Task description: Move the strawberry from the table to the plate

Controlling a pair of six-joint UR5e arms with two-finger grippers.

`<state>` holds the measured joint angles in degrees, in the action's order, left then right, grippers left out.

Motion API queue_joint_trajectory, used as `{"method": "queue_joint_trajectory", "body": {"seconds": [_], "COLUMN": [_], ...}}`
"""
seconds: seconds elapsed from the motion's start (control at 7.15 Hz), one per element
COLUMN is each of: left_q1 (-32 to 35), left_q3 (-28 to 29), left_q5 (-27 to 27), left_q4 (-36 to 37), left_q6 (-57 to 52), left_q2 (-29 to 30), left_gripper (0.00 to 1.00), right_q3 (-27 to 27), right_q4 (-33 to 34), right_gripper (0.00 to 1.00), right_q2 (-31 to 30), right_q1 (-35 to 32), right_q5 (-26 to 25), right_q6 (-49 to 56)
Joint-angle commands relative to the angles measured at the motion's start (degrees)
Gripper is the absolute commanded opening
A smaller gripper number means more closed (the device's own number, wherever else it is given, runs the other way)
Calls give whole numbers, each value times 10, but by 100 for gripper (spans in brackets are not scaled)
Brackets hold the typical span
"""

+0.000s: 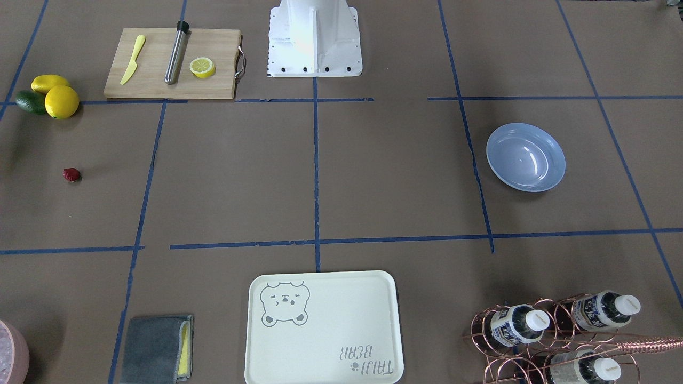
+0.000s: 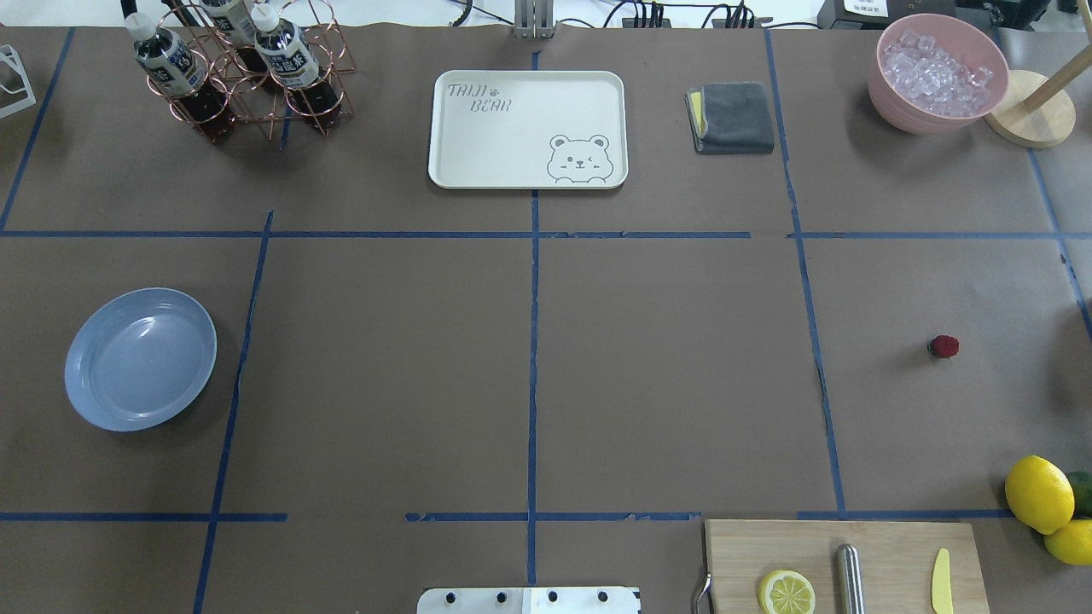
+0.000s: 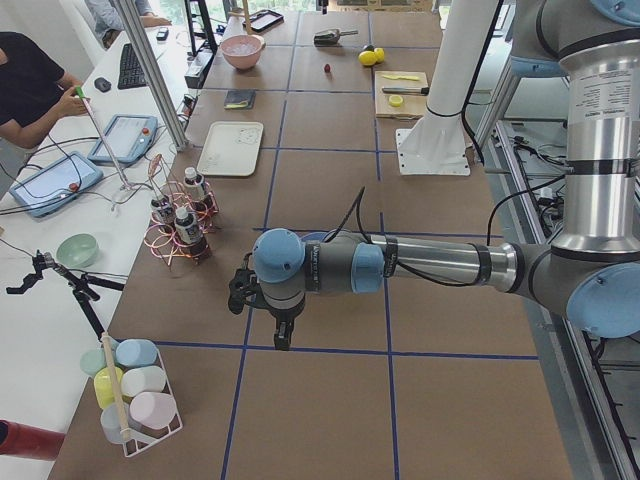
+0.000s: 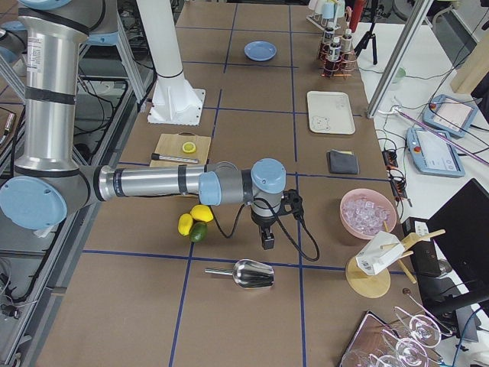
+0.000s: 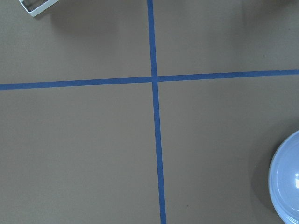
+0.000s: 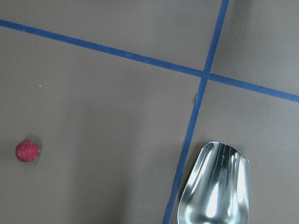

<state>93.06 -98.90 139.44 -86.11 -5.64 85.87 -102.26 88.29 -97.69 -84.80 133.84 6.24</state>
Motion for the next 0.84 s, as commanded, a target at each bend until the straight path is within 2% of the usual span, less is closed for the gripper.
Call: {"method": "queue_joint_trajectory", "body": {"seconds": [0.0, 0.42, 0.7], "left_q1": [-7, -39, -41], "left_q3": [-11, -27, -26], "left_q5": [4, -39, -33], "left_q4": [-7, -7, -8], "left_q6": [4, -5, 1], "left_q2": [4, -2, 2], "left_gripper": [100, 100, 100], "right_q3": [-4, -1, 0], "right_q4": [-2, -1, -1], "right_gripper": [100, 100, 100], "right_q2": [-7, -6, -6], "right_q1": [-5, -5, -5], "right_q5": [6, 5, 5], "right_q6": [11, 8, 6]}}
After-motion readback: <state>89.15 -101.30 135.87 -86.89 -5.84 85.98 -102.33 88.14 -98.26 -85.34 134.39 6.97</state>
